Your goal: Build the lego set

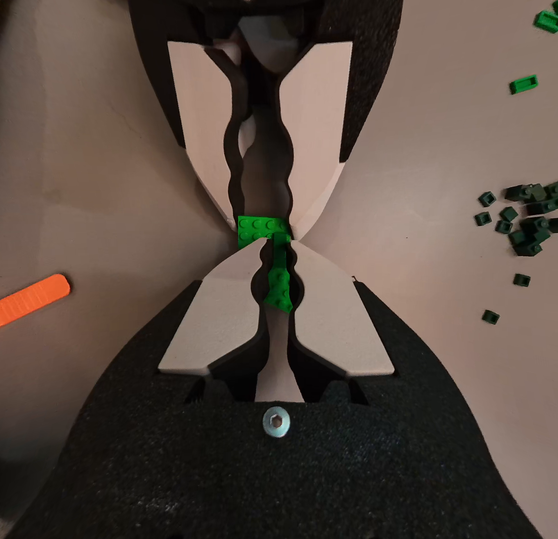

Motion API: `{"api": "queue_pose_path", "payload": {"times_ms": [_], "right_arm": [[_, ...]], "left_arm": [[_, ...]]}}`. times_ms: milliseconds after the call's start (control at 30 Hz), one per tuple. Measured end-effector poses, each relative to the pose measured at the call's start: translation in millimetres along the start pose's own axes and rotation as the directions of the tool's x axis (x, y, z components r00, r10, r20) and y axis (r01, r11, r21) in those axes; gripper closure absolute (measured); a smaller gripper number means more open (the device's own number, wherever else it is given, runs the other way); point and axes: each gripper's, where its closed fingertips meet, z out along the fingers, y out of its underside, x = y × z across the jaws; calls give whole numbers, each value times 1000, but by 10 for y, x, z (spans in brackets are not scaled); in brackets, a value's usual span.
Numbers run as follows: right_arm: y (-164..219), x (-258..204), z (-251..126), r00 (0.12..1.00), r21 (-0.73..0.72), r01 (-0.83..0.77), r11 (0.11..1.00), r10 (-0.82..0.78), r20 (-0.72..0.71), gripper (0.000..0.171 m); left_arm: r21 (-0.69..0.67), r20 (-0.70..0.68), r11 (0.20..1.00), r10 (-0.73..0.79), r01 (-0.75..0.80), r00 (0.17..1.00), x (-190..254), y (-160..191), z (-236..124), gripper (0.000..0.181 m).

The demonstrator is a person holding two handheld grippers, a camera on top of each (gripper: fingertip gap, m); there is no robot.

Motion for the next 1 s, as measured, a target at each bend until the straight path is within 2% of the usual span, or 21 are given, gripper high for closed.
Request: {"api": "queue_pose_path", "payload": {"times_ms": [233, 367, 467, 500, 567, 667, 767, 867, 1000], "right_arm": [[-17, -14, -29, 999, 39, -44, 998, 44, -7, 155], [19, 4, -173, 993, 123, -99, 988, 107, -58, 146], [12, 24, -277, 975, 209, -51, 977, 94, -203, 125], [15, 53, -302, 953, 214, -2, 977, 67, -297, 120], [12, 135, -371, 850, 182, 135, 974, -19, -527, 106], [-52, 109, -350, 688, 76, 270, 960, -137, -712, 105], [-110, 121, -240, 537, -87, 337, 937, -268, -800, 108], [-173, 159, -128, 454, -171, 374, 911, -341, -823, 119], [-193, 255, -54, 388, -242, 383, 891, -393, -834, 135]], "left_arm": [[4, 4, 1000, 0, 0, 1000, -4, -5, -4, 147], [43, 30, 998, -42, 41, 999, -73, -46, -43, 147], [95, 65, 990, -115, 109, 991, -186, -88, -98, 147], [110, 77, 985, -139, 130, 987, -224, -97, -115, 147], [133, 98, 978, -177, 163, 979, -285, -108, -142, 147], [153, 117, 970, -209, 190, 971, -340, -114, -167, 147], [162, 121, 966, -221, 200, 968, -358, -119, -178, 147], [162, 119, 966, -221, 200, 968, -354, -120, -178, 147], [155, 110, 968, -214, 196, 971, -332, -120, -169, 147]]}}
